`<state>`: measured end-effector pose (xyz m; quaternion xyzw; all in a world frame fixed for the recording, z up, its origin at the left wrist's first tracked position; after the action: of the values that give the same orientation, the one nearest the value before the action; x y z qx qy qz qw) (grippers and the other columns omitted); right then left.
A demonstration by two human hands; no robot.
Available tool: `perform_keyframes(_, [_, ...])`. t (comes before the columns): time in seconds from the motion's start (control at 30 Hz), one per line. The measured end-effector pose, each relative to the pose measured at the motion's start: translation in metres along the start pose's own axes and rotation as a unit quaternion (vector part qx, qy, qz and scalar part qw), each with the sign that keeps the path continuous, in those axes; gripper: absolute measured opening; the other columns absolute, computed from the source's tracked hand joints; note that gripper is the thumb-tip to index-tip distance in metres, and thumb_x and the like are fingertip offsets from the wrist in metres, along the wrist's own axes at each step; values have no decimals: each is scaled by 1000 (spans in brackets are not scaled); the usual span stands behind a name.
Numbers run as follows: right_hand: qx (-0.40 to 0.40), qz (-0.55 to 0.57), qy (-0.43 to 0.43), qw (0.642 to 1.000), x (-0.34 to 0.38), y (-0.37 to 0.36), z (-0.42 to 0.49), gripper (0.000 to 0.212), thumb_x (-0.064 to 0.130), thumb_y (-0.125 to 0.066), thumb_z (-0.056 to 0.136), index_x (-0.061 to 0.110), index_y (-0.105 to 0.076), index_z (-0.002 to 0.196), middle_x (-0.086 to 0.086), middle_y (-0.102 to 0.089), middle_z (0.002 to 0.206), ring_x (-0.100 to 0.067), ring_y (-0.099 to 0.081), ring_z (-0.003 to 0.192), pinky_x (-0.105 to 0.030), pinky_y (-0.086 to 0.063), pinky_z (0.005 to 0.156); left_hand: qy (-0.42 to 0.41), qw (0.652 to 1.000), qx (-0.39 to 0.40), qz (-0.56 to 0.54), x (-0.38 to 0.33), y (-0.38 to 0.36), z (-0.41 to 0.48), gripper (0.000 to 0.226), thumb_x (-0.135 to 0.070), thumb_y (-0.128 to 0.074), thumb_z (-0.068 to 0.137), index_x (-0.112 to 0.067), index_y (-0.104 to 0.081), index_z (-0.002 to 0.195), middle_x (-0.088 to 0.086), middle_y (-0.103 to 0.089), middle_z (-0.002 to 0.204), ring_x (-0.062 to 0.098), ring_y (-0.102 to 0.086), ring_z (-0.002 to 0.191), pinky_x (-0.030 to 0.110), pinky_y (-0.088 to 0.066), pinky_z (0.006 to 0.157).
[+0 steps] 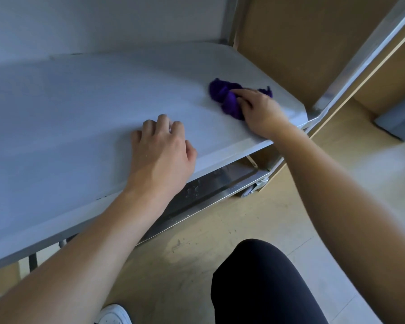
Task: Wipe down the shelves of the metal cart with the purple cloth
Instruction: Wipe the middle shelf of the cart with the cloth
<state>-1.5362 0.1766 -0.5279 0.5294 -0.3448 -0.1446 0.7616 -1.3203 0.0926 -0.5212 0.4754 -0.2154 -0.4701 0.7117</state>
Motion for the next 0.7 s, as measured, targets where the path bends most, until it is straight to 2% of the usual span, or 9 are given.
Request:
perform_keyframes(0.07, [-3, -15, -46, 999, -29, 16, -2, 36, 29, -34, 101, 33, -52, 133, 4, -53, 140, -23, -48, 126, -37, -39, 104, 0, 1000, -5, -1, 0, 0, 0, 30, -26, -44, 83, -4, -63, 93, 14, -58, 97, 37, -54, 87, 44, -40, 73])
perform_keyframes(0.17, [-16, -26, -95, 995, -61, 31, -3, 38, 32, -33, 99, 39, -50, 133, 5, -52, 141, -25, -48, 128, -44, -38, 106, -6, 1000, -13, 5, -2, 0, -1, 28, -24, -45, 83, -4, -62, 91, 14, -57, 95, 37, -54, 85, 43, -39, 71])
perform_keyframes(0.33, [-21, -68, -101, 992, -44, 23, -1, 41, 31, -31, 99, 35, -48, 136, 1, -47, 144, -30, -47, 127, -44, -40, 104, -12, 999, -22, 22, -4, 3, -1, 26, -22, -43, 83, -3, -60, 89, 15, -56, 93, 36, -53, 82, 42, -37, 68])
perform_keyframes(0.5, [-3, -46, -6, 999, 36, -15, -5, 42, 31, -33, 97, 32, -50, 135, 2, -49, 143, -29, -48, 125, -43, -39, 104, -9, 999, -25, 29, -5, 3, -1, 23, -22, -44, 82, -4, -59, 86, 15, -55, 90, 36, -53, 80, 42, -37, 66])
perform_keyframes(0.6, [12, -30, 67, 997, 95, -39, -15, 40, 28, -34, 99, 33, -49, 136, 4, -47, 143, -23, -43, 129, -43, -34, 107, -4, 999, -22, 30, -3, 4, -1, 19, -20, -48, 82, -6, -59, 86, 15, -56, 90, 37, -54, 82, 43, -38, 66])
perform_keyframes(0.7, [19, -3, 93, 995, 111, -49, -17, 39, 29, -34, 101, 35, -50, 136, 6, -48, 143, -17, -40, 131, -45, -31, 110, -3, 999, -30, 28, -2, 6, -2, 13, -19, -54, 82, -6, -57, 85, 15, -56, 89, 37, -54, 81, 42, -37, 65])
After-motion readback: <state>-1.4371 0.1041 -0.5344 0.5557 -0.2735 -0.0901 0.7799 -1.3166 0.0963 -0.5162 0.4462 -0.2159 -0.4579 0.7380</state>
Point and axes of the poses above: each hand's wrist, its own z-axis towards the middle knuckle, its own y-axis out of the back of the hand, x = y × z, the point moved 9 cm from there along z, towards the middle knuckle
